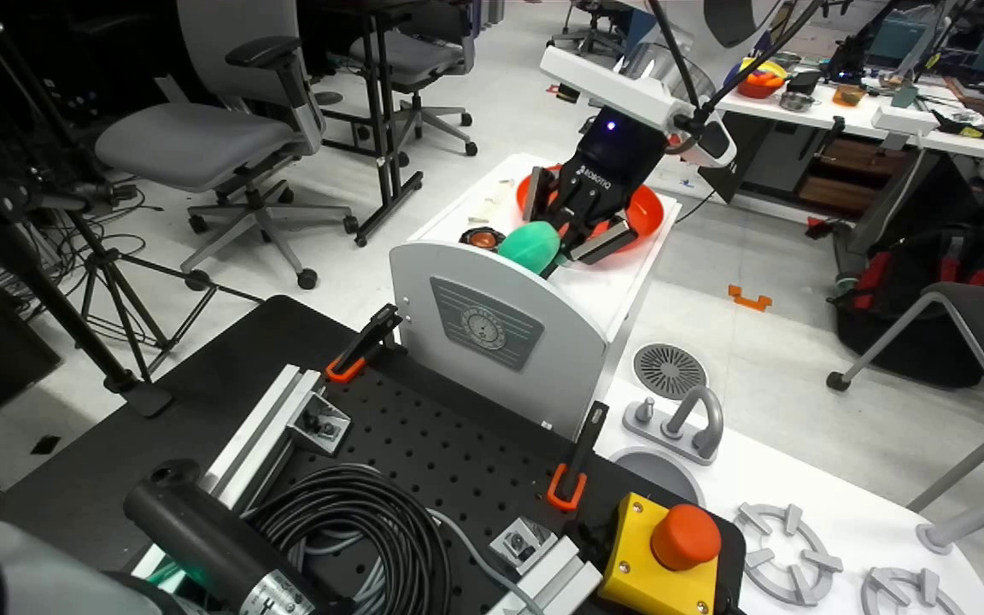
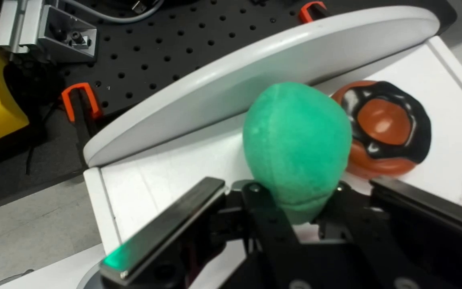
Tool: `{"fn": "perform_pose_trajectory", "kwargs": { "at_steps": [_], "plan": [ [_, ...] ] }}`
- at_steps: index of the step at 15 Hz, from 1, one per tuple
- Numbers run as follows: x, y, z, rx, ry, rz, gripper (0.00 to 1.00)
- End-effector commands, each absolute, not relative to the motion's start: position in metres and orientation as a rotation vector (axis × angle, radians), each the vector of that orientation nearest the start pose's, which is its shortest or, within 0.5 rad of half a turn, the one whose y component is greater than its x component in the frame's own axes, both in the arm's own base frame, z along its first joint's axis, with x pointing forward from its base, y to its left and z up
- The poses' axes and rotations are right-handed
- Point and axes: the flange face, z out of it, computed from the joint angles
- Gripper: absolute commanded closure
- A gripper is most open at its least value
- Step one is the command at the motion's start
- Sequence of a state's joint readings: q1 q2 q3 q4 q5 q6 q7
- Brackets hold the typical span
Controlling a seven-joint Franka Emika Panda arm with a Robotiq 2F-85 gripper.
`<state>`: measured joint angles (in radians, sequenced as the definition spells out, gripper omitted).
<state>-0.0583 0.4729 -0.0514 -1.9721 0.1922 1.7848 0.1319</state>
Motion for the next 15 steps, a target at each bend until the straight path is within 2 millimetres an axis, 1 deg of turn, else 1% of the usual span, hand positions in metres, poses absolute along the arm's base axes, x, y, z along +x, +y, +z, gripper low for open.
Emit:
{"fn": "perform_pose_trajectory", "kwargs": {
  "at_steps": [1, 7, 15],
  "plan": [
    [0.526, -0.037, 0.185, -2.747, 0.492, 1.004, 0.95],
    [0.529, -0.038, 0.194, -2.760, 0.495, 0.979, 0.95],
    [0.530, -0.040, 0.214, -2.786, 0.511, 0.915, 0.95]
  ]
}}
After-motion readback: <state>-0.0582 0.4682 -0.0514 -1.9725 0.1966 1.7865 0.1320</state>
